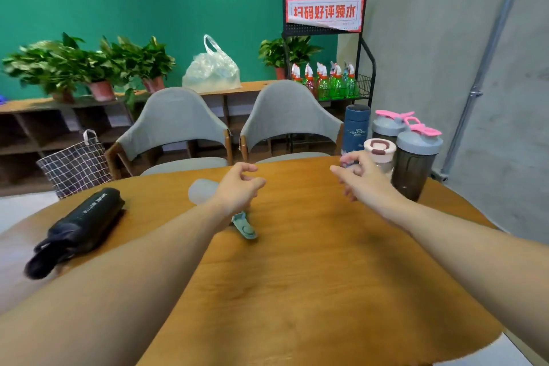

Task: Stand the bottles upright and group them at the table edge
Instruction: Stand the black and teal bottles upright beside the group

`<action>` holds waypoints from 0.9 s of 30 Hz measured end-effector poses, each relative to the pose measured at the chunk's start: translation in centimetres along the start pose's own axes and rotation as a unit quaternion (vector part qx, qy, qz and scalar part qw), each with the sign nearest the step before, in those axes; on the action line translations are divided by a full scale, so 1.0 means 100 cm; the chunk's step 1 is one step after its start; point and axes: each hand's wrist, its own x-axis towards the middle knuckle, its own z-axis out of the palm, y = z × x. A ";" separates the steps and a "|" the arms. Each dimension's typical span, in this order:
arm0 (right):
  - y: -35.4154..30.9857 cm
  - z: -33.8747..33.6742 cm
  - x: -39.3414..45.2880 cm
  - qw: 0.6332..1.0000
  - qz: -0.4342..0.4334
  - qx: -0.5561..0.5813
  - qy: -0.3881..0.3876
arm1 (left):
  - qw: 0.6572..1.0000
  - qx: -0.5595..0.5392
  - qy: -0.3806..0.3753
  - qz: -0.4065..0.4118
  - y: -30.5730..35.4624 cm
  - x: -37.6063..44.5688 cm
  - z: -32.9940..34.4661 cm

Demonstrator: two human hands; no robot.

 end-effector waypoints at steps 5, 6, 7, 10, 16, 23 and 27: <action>-0.044 0.056 0.001 0.998 -0.020 -0.030 -0.049 | 0.999 0.023 0.034 -0.017 -0.022 -0.009 -0.071; -0.052 0.066 0.002 0.998 -0.024 -0.033 -0.055 | 0.999 0.027 0.042 -0.018 -0.028 -0.010 -0.085; -0.059 0.077 0.004 0.997 -0.030 -0.034 -0.062 | 0.998 0.031 0.050 -0.019 -0.033 -0.011 -0.099; -0.075 0.108 0.011 0.994 -0.043 -0.041 -0.089 | 0.995 0.066 0.075 -0.017 -0.051 -0.011 -0.141; -0.087 0.165 0.031 0.983 -0.058 -0.119 -0.129 | 0.979 0.172 0.112 -0.011 -0.080 0.006 -0.218; -0.083 0.218 0.068 0.934 -0.093 -0.267 -0.219 | 0.908 0.420 0.000 0.012 -0.116 0.032 -0.292; -0.085 0.234 0.092 0.861 -0.150 -0.371 -0.314 | 0.787 0.597 -0.153 0.045 -0.121 0.035 -0.315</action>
